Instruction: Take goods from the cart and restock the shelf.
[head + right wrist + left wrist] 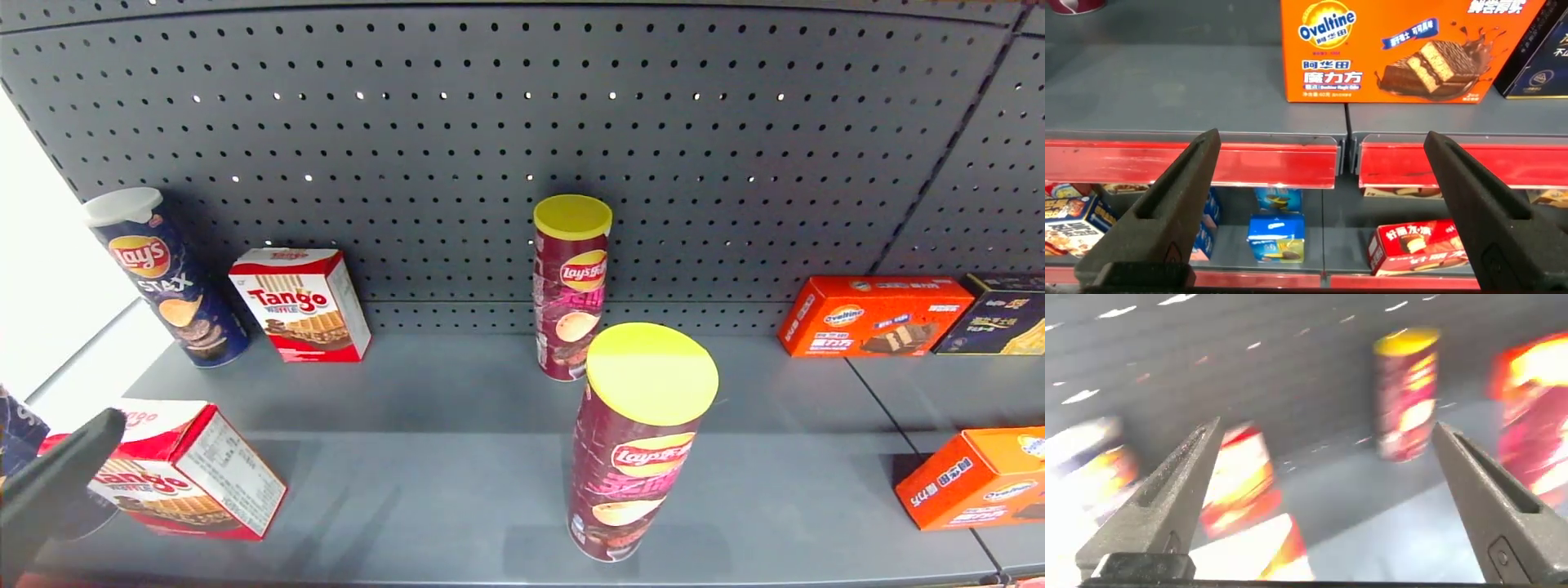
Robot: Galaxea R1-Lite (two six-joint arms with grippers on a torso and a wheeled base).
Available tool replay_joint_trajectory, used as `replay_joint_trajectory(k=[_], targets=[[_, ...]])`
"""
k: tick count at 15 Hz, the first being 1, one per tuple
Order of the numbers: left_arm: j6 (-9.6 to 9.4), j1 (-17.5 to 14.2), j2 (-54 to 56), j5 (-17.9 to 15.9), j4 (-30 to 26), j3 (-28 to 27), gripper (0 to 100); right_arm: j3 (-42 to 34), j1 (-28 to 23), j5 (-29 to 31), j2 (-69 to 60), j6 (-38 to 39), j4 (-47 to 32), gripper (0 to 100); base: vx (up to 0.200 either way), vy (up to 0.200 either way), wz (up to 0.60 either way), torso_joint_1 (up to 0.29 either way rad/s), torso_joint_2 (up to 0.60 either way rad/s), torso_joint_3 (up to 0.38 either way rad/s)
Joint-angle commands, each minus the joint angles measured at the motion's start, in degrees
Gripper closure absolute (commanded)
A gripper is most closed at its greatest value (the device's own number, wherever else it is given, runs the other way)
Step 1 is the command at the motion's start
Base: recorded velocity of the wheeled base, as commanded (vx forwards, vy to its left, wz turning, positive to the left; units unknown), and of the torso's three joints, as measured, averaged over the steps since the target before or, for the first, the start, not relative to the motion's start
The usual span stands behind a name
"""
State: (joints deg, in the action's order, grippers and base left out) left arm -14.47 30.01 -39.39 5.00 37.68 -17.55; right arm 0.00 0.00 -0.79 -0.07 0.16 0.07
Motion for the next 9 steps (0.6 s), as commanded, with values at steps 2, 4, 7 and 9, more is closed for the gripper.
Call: replay_joint_trajectory(k=[2, 4, 7, 9], targets=[[2.96, -22.54, 25.33, -7.11, 0.99, 17.55, 0, 0.0, 0.0, 0.0, 0.07, 0.02, 0.01, 0, 0.0, 0.0, 0.0, 0.0, 0.0, 0.0], [4.45, -26.94, 31.13, -8.25, -4.99, 17.55, 0, 0.0, 0.0, 0.0, 0.07, 0.02, 0.01, 0, 0.0, 0.0, 0.0, 0.0, 0.0, 0.0], [4.71, -30.98, 37.72, -12.38, -22.56, 17.55, 0, 0.0, 0.0, 0.0, 0.07, 0.02, 0.01, 0, 0.0, 0.0, 0.0, 0.0, 0.0, 0.0], [4.54, -30.45, 38.33, -15.02, -31.44, 17.55, 0, 0.0, 0.0, 0.0, 0.07, 0.02, 0.01, 0, 0.0, 0.0, 0.0, 0.0, 0.0, 0.0]])
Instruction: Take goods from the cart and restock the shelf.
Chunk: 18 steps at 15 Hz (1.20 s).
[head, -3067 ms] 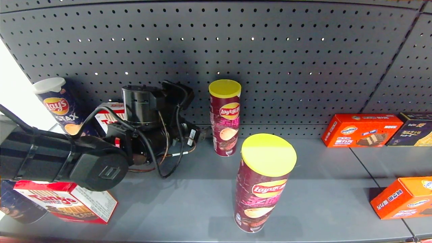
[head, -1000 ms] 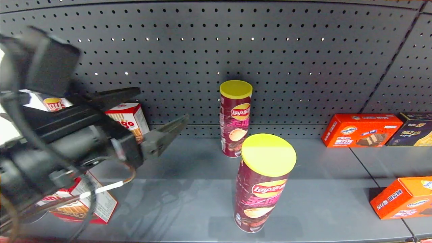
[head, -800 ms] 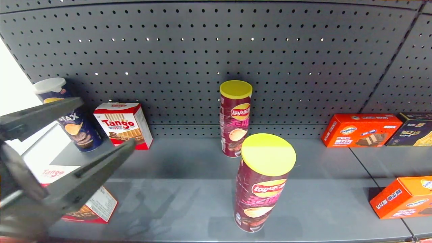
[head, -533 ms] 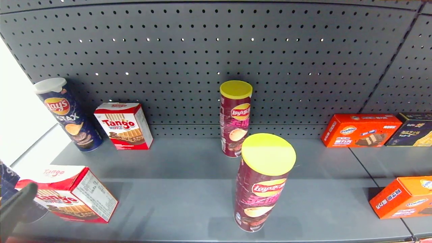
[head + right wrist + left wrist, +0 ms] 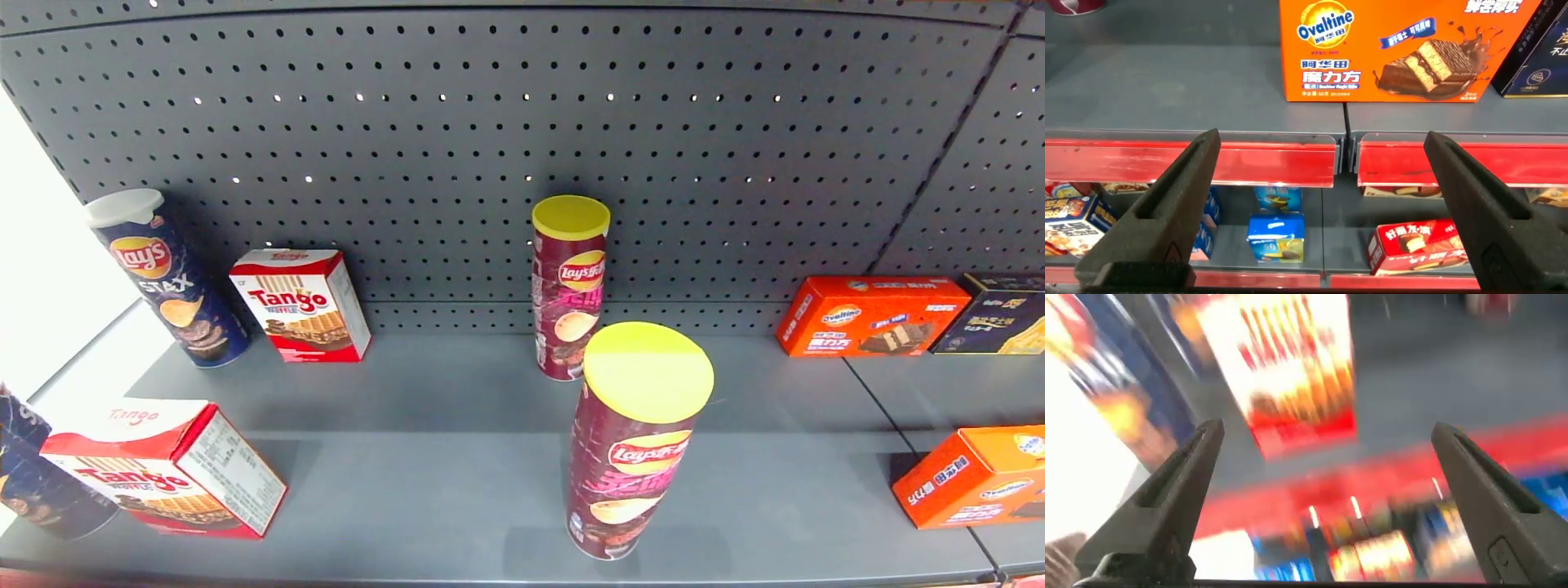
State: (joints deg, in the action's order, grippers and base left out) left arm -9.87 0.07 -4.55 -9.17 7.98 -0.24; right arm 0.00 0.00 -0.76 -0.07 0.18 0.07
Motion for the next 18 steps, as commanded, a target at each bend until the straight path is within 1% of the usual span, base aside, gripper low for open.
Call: replay_joint_trajectory(k=[1, 3, 4, 5, 6, 7, 8, 9, 10, 11, 12, 13, 15, 18], targets=[[0.12, -0.42, 4.02, -1.99, -6.4, 0.07, 0, 0.0, 0.0, -0.04, 0.07, -0.01, 0.01, 0, 0.0, 0.0, 0.0, 0.0, 0.0, 0.0], [0.91, -0.42, 4.02, -2.43, -5.79, -0.28, 0, 0.0, 0.0, -0.12, 0.07, -0.01, 0.01, 0, 0.0, 0.0, 0.0, 0.0, 0.0, 0.0], [2.4, -0.42, 4.02, -2.52, -5.61, -0.2, 0, 0.0, 0.0, -0.12, 0.07, -0.01, 0.01, 0, 0.0, 0.0, 0.0, 0.0, 0.0, 0.0], [2.84, -0.42, 4.02, -2.52, -5.61, -0.2, 0, 0.0, 0.0, -0.04, 0.07, -0.01, 0.01, 0, 0.0, 0.0, 0.0, 0.0, 0.0, 0.0], [2.84, -0.42, 4.02, -2.52, -5.61, -0.2, 0, 0.0, 0.0, -0.04, 0.07, -0.01, 0.01, 0, 0.0, 0.0, 0.0, 0.0, 0.0, 0.0], [4.6, -0.42, 4.02, -2.7, -5.61, -0.2, 0, 0.0, 0.0, -0.04, 0.07, -0.01, 0.01, 0, 0.0, 0.0, 0.0, 0.0, 0.0, 0.0], [5.3, -0.42, 4.02, -3.49, -5.79, -0.2, 0, 0.0, 0.0, -0.04, 0.07, -0.01, 0.01, 0, 0.0, 0.0, 0.0, 0.0, 0.0, 0.0], [5.57, -0.42, 4.02, -3.14, -6.14, -0.37, 0, 0.0, 0.0, -0.04, 0.07, -0.01, 0.01, 0, 0.0, 0.0, 0.0, 0.0, 0.0, 0.0], [6.71, -0.42, 4.02, 2.58, -5.79, -0.28, 0, 0.0, 0.0, -0.12, 0.07, -0.01, 0.01, 0, 0.0, 0.0, 0.0, 0.0, 0.0, 0.0], [7.77, -0.42, 4.02, 7.5, -5.7, -0.2, 0, 0.0, 0.0, -0.04, 0.07, -0.01, 0.01, 0, 0.0, 0.0, 0.0, 0.0, 0.0, 0.0], [8.73, -0.42, 4.11, 13.3, -7.72, 0.24, 0, 0.0, 0.0, -0.04, 0.07, -0.01, 0.01, 0, 0.0, 0.0, 0.0, 0.0, 0.0, 0.0], [9.0, -0.42, 4.11, 13.3, -8.16, 0.24, 0, 0.0, 0.0, -0.04, 0.07, -0.01, 0.01, 0, 0.0, 0.0, 0.0, 0.0, 0.0, 0.0], [9.0, 0.01, 4.02, 9.69, -8.51, -0.02, 0, 0.0, 0.0, -0.04, 0.07, -0.01, 0.01, 0, 0.0, 0.0, 0.0, 0.0, 0.0, 0.0], [9.0, -0.07, 4.02, 9.52, -8.42, -0.02, 0, 0.0, 0.0, -0.12, 0.07, -0.09, 0.01, 0, 0.0, 0.0, 0.0, 0.0, 0.0, 0.0]])
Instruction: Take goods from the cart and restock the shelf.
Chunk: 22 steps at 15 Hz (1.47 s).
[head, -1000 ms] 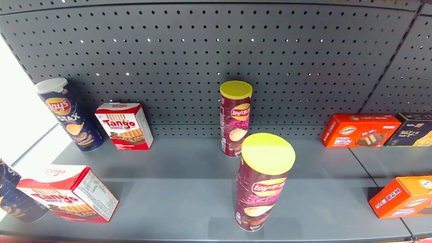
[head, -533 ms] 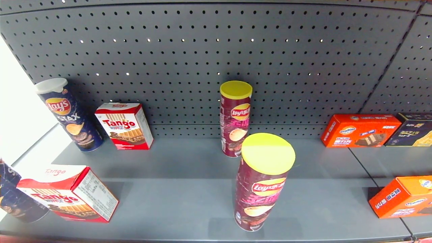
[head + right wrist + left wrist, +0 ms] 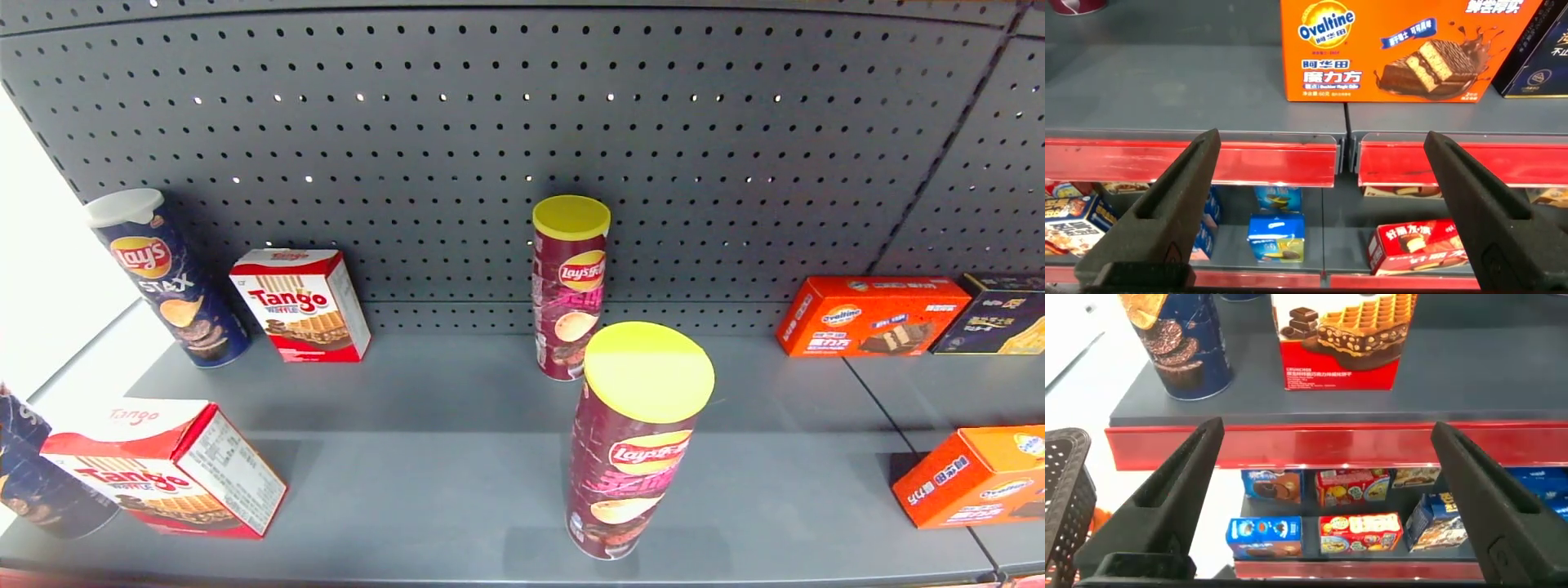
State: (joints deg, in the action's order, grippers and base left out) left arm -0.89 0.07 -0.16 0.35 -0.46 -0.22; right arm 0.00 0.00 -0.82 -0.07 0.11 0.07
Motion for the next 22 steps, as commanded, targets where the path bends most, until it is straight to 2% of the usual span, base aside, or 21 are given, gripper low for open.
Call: replay_joint_trajectory(k=[1, 3, 4, 5, 6, 7, 8, 9, 11, 13, 14, 16, 22], targets=[[0.01, -0.07, -0.37, 0.0, 0.02, -0.04, 0, 0.0, 0.0, -0.06, 0.07, -0.02, 0.01, 0, 0.0, 0.0, 0.0, 0.0, 0.0, 0.0], [-0.08, 0.01, -0.37, 0.0, 0.11, 0.04, 0, 0.09, 0.26, 0.11, 1.39, -0.46, 0.01, 0, 0.0, 0.0, 0.0, 0.0, 0.0, 0.0], [-0.08, 0.01, -0.37, 0.0, 0.02, -0.04, 0, 8.17, 0.09, -0.06, 6.75, 0.24, 0.98, 0, 0.0, 0.0, 0.0, 0.0, 0.0, 0.0], [-0.08, 0.01, -0.37, 0.0, 0.02, -0.04, 0, 16.88, 0.97, -0.41, 19.41, 2.35, -0.6, 0, 0.0, 0.0, 0.0, 0.0, 0.0, 0.0], [-0.08, 0.1, -0.37, -0.18, -0.06, -0.13, 0, 20.39, 2.11, -1.12, 23.1, 2.53, -0.69, 0, 0.0, 0.0, 0.0, 0.0, 0.0, 0.0], [-0.08, 0.1, -0.37, -0.18, -0.06, -0.13, 0, 20.39, 2.11, -1.12, 23.1, 2.53, -0.69, 0, 0.0, 0.0, 0.0, 0.0, 0.0, 0.0], [0.01, 0.19, -0.46, -0.27, -0.06, -0.04, 0, 25.75, 5.45, -6.57, 31.54, 2.0, -0.51, 0, 0.0, 0.0, 0.0, 0.0, 0.0, 0.0], [-0.08, 0.19, -0.46, -0.27, -0.06, -0.04, 0, 28.3, 7.12, -8.15, 36.2, 1.03, 0.28, 0, 0.0, 0.0, 0.0, 0.0, 0.0, 0.0], [0.01, 0.19, -0.46, -0.27, -0.06, -0.04, 0, 29.53, 12.57, -9.2, 45.95, -2.57, 3.18, 0, 0.0, 0.0, 0.0, 0.0, 0.0, 0.0], [0.01, 0.19, -0.46, -0.27, -0.06, -0.04, 0, 29.88, 15.29, -9.2, 52.46, -2.83, 7.13, 0, 0.0, 0.0, 0.0, 0.0, 0.0, 0.0], [0.01, 0.19, -0.46, -0.27, -0.06, -0.13, 0, 29.36, 18.81, -9.03, 58.78, -2.92, 12.76, 0, 0.0, 0.0, 0.0, 0.0, 0.0, 0.0], [0.19, 0.19, -0.46, -0.18, -0.06, -0.13, 0, 29.27, 21.53, -8.32, 65.38, -2.92, 18.03, 0, 0.0, 0.0, 0.0, 0.0, 0.0, 0.0], [0.36, 0.19, -0.46, -0.18, -0.06, -0.13, 0, 30.32, 30.06, -8.24, 72.32, -2.92, 18.56, 0, 0.0, 0.0, 0.0, 0.0, 0.0, 0.0]])
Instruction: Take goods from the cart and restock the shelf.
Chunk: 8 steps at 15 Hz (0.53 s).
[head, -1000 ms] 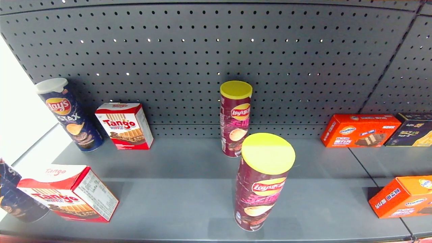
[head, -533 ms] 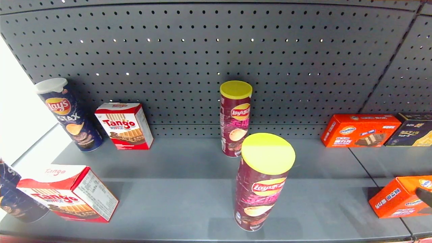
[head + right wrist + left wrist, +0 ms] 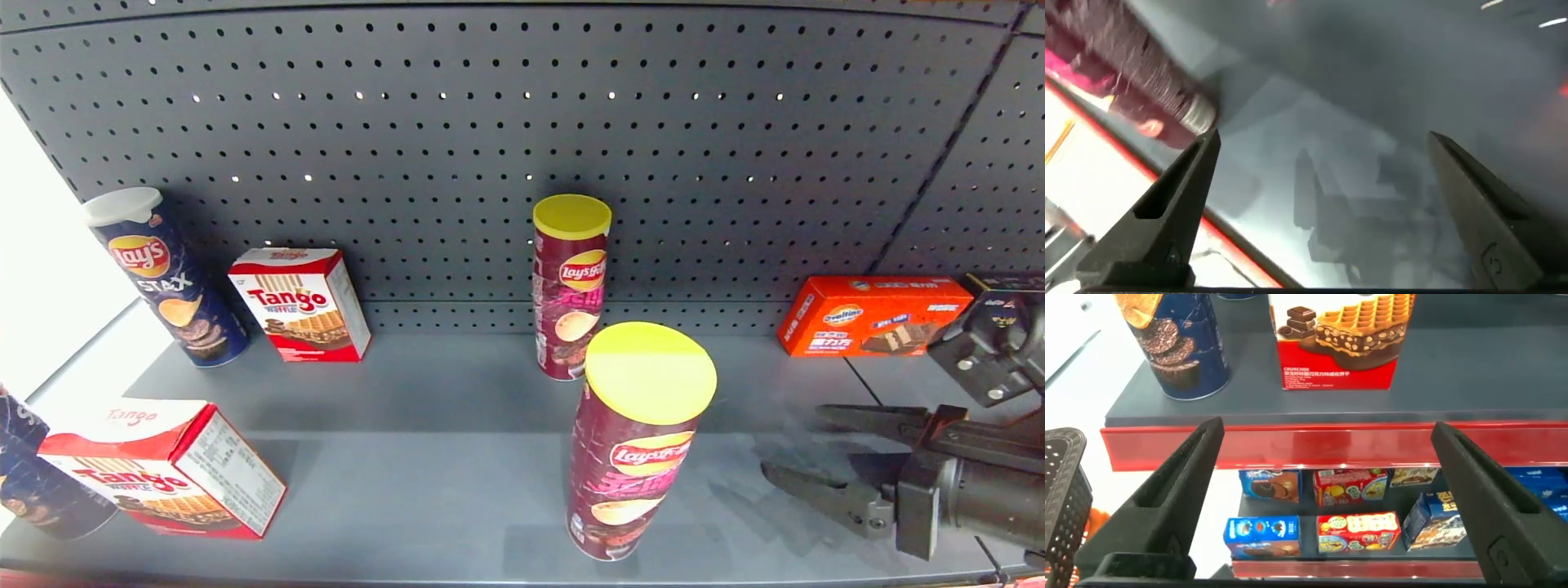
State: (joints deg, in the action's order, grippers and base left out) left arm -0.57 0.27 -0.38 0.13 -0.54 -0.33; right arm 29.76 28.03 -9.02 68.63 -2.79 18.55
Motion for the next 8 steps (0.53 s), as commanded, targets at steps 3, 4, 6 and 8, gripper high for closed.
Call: replay_joint_trajectory(k=[3, 4, 6, 8], targets=[[0.05, 0.0, -0.24, 0.04, 0.01, 0.07, 0, 2.23, 4.32, -0.03, 5.72, -0.37, 0.08, 0, 0.0, 0.0, 0.0, 0.0, 0.0, 0.0], [-0.04, 0.0, -0.24, 0.04, 0.01, -0.02, 0, 2.67, 4.76, -0.03, 6.69, -0.72, 0.08, 0, 0.0, 0.0, 0.0, 0.0, 0.0, 0.0], [0.05, 0.0, -0.24, 0.04, 0.01, 0.07, 0, 3.55, 5.72, -0.03, 7.83, -1.69, 0.08, 0, 0.0, 0.0, 0.0, 0.0, 0.0, 0.0], [0.05, 0.0, -0.24, 0.04, 0.01, -0.02, 0, 3.9, 7.04, -0.03, 9.41, -1.78, 0.08, 0, 0.0, 0.0, 0.0, 0.0, 0.0, 0.0]])
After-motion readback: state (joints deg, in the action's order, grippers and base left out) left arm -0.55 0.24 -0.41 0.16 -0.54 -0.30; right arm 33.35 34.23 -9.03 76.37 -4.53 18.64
